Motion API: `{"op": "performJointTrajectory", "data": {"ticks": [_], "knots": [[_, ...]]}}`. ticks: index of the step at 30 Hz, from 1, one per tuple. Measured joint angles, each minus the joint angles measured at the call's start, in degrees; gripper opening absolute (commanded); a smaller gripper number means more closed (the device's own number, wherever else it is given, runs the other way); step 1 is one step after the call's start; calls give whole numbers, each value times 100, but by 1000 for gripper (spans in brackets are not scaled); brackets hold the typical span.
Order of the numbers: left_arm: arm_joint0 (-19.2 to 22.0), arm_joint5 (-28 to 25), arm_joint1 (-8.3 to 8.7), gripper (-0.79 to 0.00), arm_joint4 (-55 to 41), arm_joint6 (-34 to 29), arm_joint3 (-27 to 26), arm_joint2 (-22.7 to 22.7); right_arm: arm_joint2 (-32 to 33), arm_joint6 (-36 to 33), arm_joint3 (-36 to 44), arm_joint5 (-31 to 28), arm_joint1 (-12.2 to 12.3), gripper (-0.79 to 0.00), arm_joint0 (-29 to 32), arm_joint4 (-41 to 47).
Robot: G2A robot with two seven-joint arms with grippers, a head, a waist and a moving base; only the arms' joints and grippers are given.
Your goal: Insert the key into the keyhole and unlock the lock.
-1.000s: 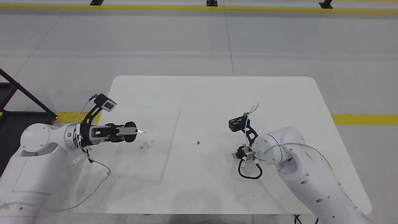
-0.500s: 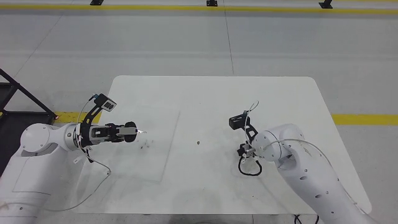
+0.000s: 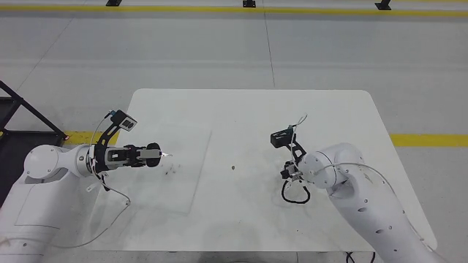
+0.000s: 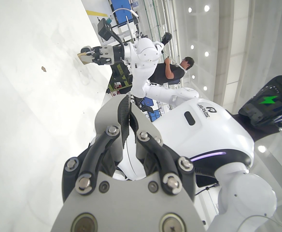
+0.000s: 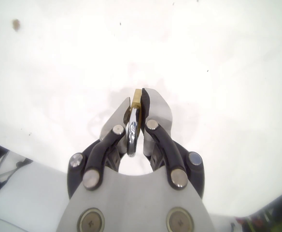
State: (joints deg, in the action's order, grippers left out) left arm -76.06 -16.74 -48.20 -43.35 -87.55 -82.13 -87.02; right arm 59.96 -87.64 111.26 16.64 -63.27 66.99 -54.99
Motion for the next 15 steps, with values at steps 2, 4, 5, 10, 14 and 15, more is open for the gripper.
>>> {"op": "performJointTrajectory", "data": {"ticks": [2, 4, 5, 10, 14, 15], "knots": [[0, 0, 0, -785, 0, 0, 0, 0, 179, 109, 276, 106, -13, -785, 92, 295], [0, 0, 0, -785, 0, 0, 0, 0, 413, 296, 590, 291, -22, -785, 199, 692], [0, 0, 0, -785, 0, 0, 0, 0, 512, 382, 709, 375, -27, -785, 246, 902], [0, 0, 0, -785, 0, 0, 0, 0, 980, 1275, 905, 270, -71, -785, 584, 2264], [0, 0, 0, -785, 0, 0, 0, 0, 1362, 2156, 687, -402, -113, -785, 922, 3722], [0, 0, 0, -785, 0, 0, 0, 0, 1425, 2308, 640, -572, -117, -785, 990, 3985]]}}
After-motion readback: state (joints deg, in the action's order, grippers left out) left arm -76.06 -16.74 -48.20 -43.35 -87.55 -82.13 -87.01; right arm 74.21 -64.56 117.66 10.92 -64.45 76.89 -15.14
